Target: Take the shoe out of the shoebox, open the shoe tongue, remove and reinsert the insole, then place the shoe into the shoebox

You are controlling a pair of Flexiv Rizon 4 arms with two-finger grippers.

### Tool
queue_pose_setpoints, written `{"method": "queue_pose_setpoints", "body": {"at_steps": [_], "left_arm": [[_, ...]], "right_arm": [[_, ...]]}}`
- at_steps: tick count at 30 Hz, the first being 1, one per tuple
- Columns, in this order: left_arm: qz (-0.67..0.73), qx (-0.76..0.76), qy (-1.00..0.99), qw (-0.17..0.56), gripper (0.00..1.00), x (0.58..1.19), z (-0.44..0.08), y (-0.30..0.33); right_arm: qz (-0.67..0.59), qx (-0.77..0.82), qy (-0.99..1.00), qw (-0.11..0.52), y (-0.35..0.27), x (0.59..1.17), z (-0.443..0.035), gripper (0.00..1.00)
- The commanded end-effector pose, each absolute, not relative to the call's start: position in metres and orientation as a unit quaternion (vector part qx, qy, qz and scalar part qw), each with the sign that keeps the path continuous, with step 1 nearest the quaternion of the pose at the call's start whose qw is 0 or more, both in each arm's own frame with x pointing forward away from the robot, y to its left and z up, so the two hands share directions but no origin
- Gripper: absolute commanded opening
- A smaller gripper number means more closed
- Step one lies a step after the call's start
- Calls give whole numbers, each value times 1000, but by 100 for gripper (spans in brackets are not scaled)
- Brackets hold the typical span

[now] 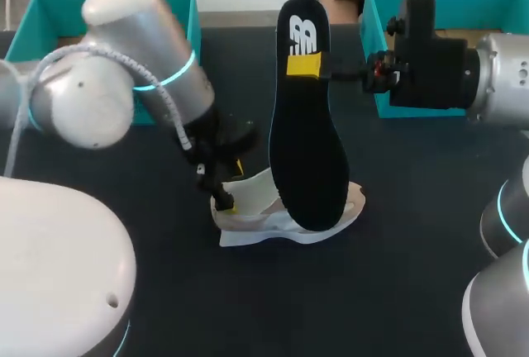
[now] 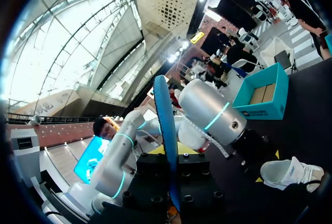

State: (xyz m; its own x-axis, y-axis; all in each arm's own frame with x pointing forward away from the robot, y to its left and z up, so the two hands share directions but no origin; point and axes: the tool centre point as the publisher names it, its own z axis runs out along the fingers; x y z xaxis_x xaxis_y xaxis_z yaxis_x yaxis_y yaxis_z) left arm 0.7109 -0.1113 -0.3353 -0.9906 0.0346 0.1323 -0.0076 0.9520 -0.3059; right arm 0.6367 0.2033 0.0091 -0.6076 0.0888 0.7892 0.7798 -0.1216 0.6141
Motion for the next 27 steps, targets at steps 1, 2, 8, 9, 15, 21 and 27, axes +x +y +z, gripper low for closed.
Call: {"method": "queue_pose_setpoints", "body": {"at_steps": [1, 2, 8, 9, 15, 21, 27], "left_arm": [[57, -14, -996, 64, 100, 709, -333, -116], [50, -12, -997, 56, 100, 709, -333, -115], [34, 9, -998, 50, 100, 707, -334, -111], [32, 12, -998, 50, 100, 706, -333, -110], [28, 18, -998, 51, 100, 706, -332, -108], [26, 21, -998, 50, 100, 708, -334, -110], [25, 28, -998, 47, 100, 714, -337, -115]], "right_arm": [[-659, -358, -608, 261, 208, 637, 9, 0], [-659, -358, -608, 261, 208, 637, 9, 0], [-659, -358, -608, 261, 208, 637, 9, 0], [-659, -358, -608, 261, 208, 637, 9, 0], [-659, -358, -608, 261, 208, 637, 9, 0], [-659, -358, -608, 261, 208, 637, 9, 0], [-659, -358, -608, 261, 208, 637, 9, 0]]}}
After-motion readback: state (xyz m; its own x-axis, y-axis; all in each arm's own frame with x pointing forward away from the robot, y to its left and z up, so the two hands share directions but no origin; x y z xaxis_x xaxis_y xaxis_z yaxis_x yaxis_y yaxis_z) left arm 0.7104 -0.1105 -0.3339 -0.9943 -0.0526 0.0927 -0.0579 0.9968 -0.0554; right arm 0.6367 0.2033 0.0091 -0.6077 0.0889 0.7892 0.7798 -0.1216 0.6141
